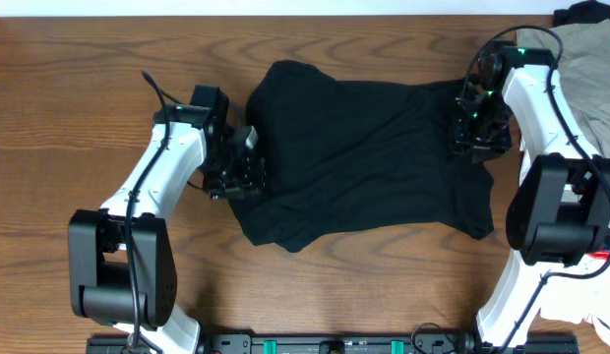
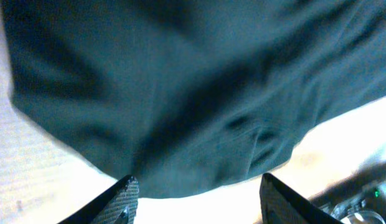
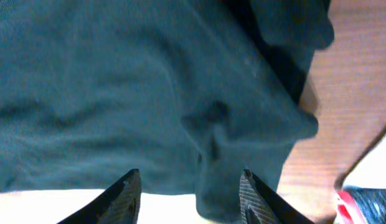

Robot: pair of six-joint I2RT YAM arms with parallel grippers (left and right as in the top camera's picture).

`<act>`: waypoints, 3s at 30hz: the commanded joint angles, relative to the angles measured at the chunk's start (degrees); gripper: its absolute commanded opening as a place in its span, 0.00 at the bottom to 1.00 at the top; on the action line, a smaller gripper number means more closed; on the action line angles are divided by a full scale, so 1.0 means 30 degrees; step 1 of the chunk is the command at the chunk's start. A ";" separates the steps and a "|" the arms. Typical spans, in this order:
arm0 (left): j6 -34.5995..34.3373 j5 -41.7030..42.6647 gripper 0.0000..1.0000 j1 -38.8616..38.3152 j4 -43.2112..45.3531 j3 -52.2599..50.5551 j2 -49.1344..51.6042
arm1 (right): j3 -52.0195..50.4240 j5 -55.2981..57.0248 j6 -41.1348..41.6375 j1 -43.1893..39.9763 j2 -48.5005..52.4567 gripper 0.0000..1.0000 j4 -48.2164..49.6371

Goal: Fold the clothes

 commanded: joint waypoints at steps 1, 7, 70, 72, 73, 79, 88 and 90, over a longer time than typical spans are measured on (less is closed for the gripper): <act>0.0313 -0.1297 0.63 -0.0262 -0.1129 0.0204 -0.0459 | -0.0015 -0.0066 -0.0335 -0.0495 -0.1545 0.51 -0.0189; -0.0874 -0.2594 0.64 -0.0699 -0.1311 -0.1115 -0.3257 | -0.0109 -0.0058 -0.0197 -0.0896 -0.4036 0.52 -0.0780; -0.9989 0.1158 0.06 0.0969 0.8196 -0.9282 -0.9041 | -1.1883 0.0838 0.2871 -0.2353 -0.9923 0.60 0.5574; -0.9989 0.1166 0.06 0.0969 0.8196 -0.9282 -0.8983 | -1.2852 0.0182 0.2878 -0.2353 -0.9923 0.60 0.6302; -0.9989 0.1166 0.06 0.0969 0.8196 -0.9282 -0.8969 | -1.3362 -0.0109 0.2878 -0.2346 -0.9923 0.60 0.6754; -0.9989 0.1166 0.06 0.0969 0.8196 -0.9282 -0.8969 | -1.5810 -0.1727 0.2878 -0.2339 -0.9923 0.60 0.8728; -0.9974 0.1158 0.06 0.0969 0.8196 -0.9282 -0.8969 | -1.7303 -0.1705 0.2878 -0.2339 -0.9923 0.59 0.9806; -0.9974 0.1158 0.06 0.0969 0.8196 -0.9282 -0.8969 | -1.7303 -0.1705 0.2798 -0.2339 -0.9923 0.57 0.9785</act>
